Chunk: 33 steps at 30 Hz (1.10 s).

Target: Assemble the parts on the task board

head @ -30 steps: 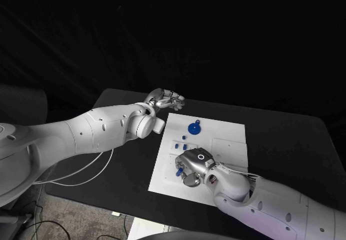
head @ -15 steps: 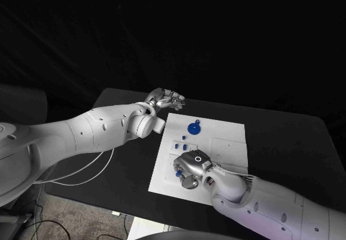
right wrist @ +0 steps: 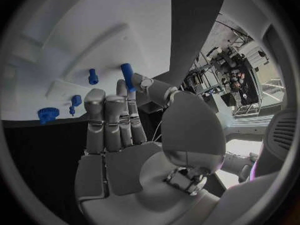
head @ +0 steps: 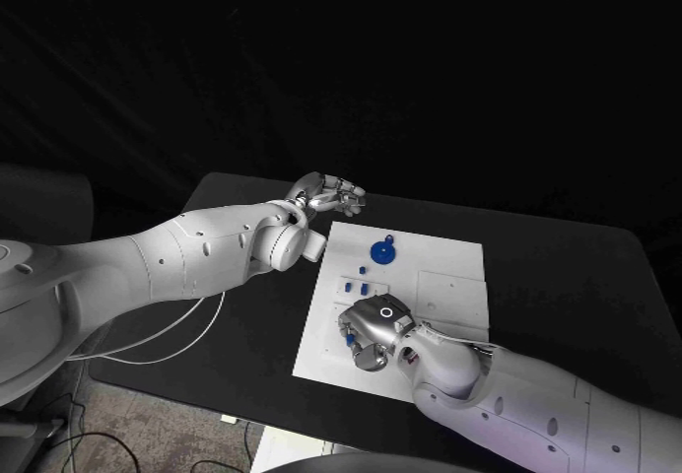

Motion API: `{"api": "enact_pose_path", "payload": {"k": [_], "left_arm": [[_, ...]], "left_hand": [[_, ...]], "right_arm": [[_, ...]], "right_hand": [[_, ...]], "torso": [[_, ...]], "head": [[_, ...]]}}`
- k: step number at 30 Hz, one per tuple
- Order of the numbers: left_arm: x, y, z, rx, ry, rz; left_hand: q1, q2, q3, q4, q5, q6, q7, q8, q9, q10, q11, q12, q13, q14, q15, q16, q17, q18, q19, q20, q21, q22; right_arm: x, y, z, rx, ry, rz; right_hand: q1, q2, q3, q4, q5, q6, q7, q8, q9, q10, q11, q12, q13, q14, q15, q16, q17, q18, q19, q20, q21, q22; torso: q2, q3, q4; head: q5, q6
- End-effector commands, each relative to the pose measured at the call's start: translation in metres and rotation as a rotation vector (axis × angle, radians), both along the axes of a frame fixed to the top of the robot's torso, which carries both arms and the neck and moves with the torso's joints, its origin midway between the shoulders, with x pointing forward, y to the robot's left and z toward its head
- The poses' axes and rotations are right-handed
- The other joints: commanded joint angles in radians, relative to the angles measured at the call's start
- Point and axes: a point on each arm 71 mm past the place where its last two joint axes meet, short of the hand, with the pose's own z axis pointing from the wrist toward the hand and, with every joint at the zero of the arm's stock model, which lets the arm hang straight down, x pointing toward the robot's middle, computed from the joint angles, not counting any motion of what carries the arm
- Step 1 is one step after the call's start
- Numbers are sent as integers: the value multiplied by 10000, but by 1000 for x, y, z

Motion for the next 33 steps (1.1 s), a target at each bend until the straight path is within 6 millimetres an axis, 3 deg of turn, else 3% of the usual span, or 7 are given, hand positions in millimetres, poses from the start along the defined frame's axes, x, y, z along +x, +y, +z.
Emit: {"api": "enact_pose_path", "payload": {"k": [1, 3, 8, 13, 17, 27, 33], "left_arm": [[0, -3, 1, -101, -10, -150], [0, -3, 1, -101, -8, -152], [0, -1, 1, -93, 7, -135], [0, 0, 1, -85, 28, -126], [0, 0, 0, -80, 46, -123], [-1, 3, 0, -69, 50, -91], [-1, 4, 1, -75, 47, -104]], "left_hand": [[-30, 44, -48, -18, -62, -73, -13, 33, -9, -84, 13, 38, -14, -53, 25, -43, 17, 189, 50, 27, -34, 17], [-30, 44, -48, -19, -62, -73, -13, 33, -9, -84, 13, 39, -14, -53, 26, -44, 18, 189, 50, 27, -35, 18], [-29, 42, -49, -20, -63, -74, -13, 34, -10, -85, 13, 39, -16, -53, 26, -47, 23, 189, 50, 27, -37, 19], [-31, 39, -51, -21, -64, -77, -12, 34, -11, -87, 14, 39, -18, -54, 27, -51, 27, 189, 50, 28, -40, 21], [-32, 35, -52, -22, -65, -79, -12, 34, -11, -89, 15, 38, -20, -56, 27, -54, 30, 189, 50, 29, -42, 23], [-34, 27, -55, -22, -69, -87, -9, 34, -14, -102, 21, 33, -27, -68, 32, -71, 40, 190, 51, 31, -48, 28], [-34, 27, -56, -22, -70, -89, -8, 35, -15, -105, 23, 32, -30, -71, 33, -76, 44, 191, 52, 32, -51, 30]], "right_arm": [[-8, 3, -10, -198, 543, 286], [-7, 2, -10, -136, 642, 259], [-4, -4, -10, 255, 697, 26], [-3, -7, -7, 752, 642, -121], [-3, -9, -6, 956, 640, -206], [-7, -24, 8, 2020, 603, -438], [10, -57, 31, 3068, 1697, -1537]], "right_hand": [[-87, -40, 22, 47, 64, -39, 73, -58, 17, 15, 9, -9, 39, -27, -34, -52, -22, 1004, -55, -38, -7, 132], [-139, -138, -39, 48, 66, -138, 117, -131, 2, -104, 55, -85, 34, -23, 7, -61, -25, 1004, -54, -28, -12, 135], [-591, -601, -921, -7, 110, -612, 336, -461, -114, -632, 279, -463, -96, -35, 209, -85, -31, 1004, -58, -6, -25, 144], [-853, -689, -1813, -475, 130, -1606, 774, -1052, -405, -1605, 671, -1133, -507, -318, 579, -173, -40, 1000, -399, 73, -234, 133], [-1030, -700, -2242, -692, 165, -1946, 923, -1212, -507, -2101, 869, -1369, -791, -592, 802, -227, -53, 1004, -662, 164, -406, 117], [-1085, -705, -2600, -739, 223, -2043, 950, -1197, -525, -2353, 971, -1304, -1020, -808, 896, -229, -76, 1004, -848, 237, -545, 112], [-986, -689, -2490, -494, 177, -1817, 861, -1020, -485, -1931, 817, -840, -1058, -721, 755, -136, -107, 1004, -714, 230, -535, 113]], "torso": [[2, 5, 0], [2, 7, 2], [-7, 4, -7], [-2, 10, -13], [-4, 22, -3], [-3, 33, -13], [-9, 23, -16]], "head": [[-3, 19], [-4, 17], [-5, 10], [-1, 10], [-20, 27], [-88, 96], [-232, 215]]}}
